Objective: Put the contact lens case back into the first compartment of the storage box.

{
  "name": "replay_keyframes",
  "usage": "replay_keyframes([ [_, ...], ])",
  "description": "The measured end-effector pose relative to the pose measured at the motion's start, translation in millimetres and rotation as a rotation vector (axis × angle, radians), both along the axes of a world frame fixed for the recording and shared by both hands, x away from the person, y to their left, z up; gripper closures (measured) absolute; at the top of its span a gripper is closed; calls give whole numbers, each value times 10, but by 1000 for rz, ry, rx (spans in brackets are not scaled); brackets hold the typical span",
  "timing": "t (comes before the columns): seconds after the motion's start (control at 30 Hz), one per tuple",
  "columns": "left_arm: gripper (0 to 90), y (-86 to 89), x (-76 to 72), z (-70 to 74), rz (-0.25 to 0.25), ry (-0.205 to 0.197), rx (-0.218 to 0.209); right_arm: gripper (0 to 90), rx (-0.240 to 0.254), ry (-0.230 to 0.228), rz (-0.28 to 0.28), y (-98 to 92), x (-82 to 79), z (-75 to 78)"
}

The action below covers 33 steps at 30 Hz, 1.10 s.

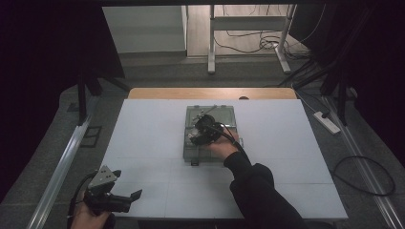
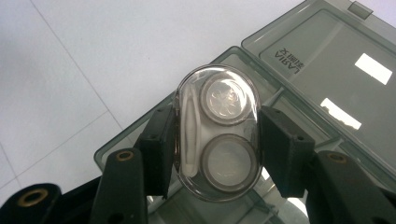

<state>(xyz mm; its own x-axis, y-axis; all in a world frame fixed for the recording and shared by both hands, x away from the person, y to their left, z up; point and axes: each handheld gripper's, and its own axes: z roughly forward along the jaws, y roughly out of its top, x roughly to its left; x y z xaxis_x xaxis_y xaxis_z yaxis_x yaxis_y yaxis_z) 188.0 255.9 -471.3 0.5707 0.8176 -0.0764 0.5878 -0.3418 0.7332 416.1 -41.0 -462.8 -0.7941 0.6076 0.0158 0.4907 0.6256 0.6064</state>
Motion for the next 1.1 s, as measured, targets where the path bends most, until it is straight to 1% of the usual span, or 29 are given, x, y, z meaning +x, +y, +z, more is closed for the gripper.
replay_keyframes([
  [0.2,0,-1,0,0,0,0,0,489,-1,-2,-13,41,47,-18],
  [0.5,0,2,0,0,-1,0,-1,489,13,9,-40,128,134,-70],
  [0.73,0,3,0,0,-2,0,-2,489,16,7,-54,203,186,-117],
  [0.9,0,3,-1,-1,-1,-1,-5,488,13,7,-60,271,213,-144],
  [1.1,0,4,-3,-1,-2,-2,-7,487,-2,-4,-65,335,223,-198],
])
